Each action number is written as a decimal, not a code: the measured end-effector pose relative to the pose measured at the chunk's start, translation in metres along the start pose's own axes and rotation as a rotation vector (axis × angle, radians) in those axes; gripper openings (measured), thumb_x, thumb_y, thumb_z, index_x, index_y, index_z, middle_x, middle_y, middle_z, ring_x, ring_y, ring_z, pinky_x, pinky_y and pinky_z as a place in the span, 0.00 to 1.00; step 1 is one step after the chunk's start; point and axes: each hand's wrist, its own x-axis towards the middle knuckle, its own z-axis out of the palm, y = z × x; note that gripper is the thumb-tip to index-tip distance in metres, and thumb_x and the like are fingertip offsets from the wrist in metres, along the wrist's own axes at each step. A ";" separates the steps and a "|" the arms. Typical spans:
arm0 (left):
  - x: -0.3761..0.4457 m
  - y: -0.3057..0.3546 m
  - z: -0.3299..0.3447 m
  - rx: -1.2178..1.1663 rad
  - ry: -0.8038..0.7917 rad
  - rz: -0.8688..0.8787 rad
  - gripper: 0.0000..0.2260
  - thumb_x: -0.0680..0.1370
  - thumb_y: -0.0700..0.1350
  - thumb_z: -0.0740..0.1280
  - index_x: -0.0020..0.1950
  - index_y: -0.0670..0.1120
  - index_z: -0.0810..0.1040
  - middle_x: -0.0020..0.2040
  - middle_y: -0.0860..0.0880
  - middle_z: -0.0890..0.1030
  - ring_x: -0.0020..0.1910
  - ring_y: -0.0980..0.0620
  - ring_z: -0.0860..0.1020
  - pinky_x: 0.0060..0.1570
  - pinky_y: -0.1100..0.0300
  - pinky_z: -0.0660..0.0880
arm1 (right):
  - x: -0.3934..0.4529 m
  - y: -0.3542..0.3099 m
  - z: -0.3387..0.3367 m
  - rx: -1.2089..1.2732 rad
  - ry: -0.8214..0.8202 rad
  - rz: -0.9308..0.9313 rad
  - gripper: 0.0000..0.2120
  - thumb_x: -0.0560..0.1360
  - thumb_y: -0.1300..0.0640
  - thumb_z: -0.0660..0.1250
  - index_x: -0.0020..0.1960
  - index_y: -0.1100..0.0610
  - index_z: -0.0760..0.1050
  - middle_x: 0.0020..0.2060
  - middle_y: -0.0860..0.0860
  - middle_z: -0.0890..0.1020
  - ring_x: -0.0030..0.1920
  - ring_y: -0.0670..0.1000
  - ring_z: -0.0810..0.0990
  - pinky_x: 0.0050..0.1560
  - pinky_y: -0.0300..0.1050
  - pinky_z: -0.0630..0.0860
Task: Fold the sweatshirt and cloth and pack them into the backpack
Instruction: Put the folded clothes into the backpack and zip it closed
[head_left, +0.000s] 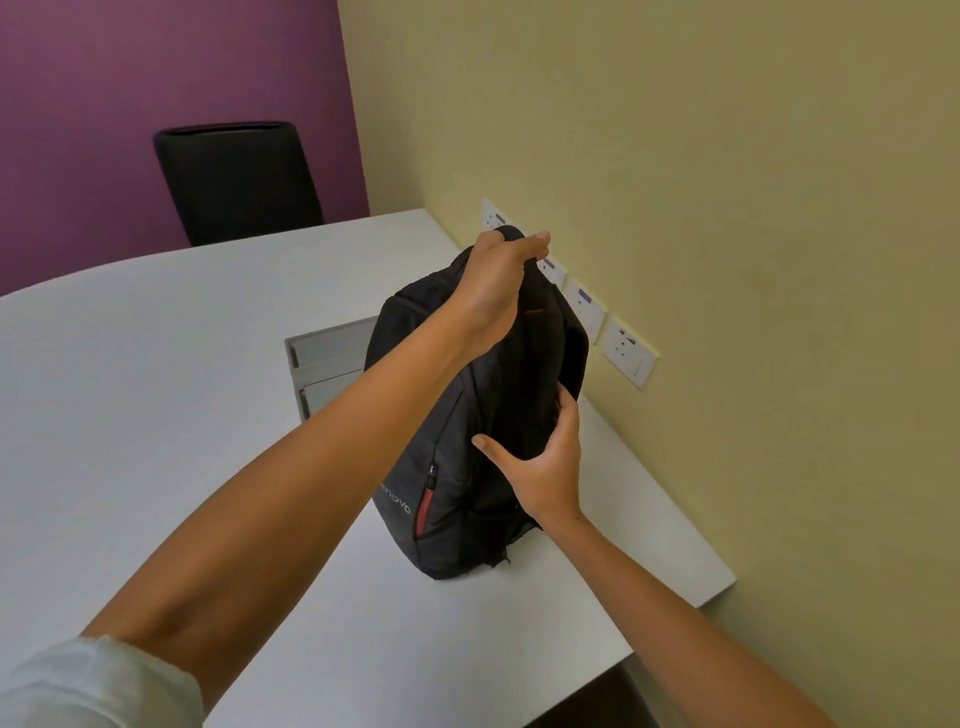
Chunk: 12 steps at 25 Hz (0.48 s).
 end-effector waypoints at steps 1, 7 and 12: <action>0.007 -0.002 0.014 -0.012 -0.016 0.010 0.23 0.78 0.40 0.68 0.68 0.32 0.67 0.65 0.41 0.75 0.71 0.44 0.71 0.74 0.45 0.65 | 0.009 0.006 -0.012 0.003 0.013 -0.008 0.54 0.59 0.33 0.78 0.76 0.52 0.59 0.70 0.44 0.69 0.70 0.41 0.67 0.70 0.36 0.67; 0.044 -0.010 0.079 0.029 -0.175 -0.028 0.30 0.69 0.47 0.73 0.64 0.30 0.71 0.72 0.31 0.68 0.75 0.35 0.65 0.75 0.40 0.62 | 0.063 0.038 -0.080 -0.033 0.106 -0.085 0.44 0.65 0.48 0.81 0.74 0.57 0.62 0.66 0.47 0.71 0.65 0.36 0.70 0.63 0.28 0.69; 0.070 -0.014 0.085 0.026 -0.159 0.011 0.28 0.80 0.39 0.67 0.77 0.36 0.61 0.74 0.42 0.70 0.72 0.48 0.70 0.73 0.53 0.65 | 0.116 0.076 -0.123 -0.007 0.228 -0.008 0.27 0.71 0.57 0.76 0.67 0.56 0.71 0.59 0.50 0.80 0.59 0.45 0.80 0.62 0.51 0.78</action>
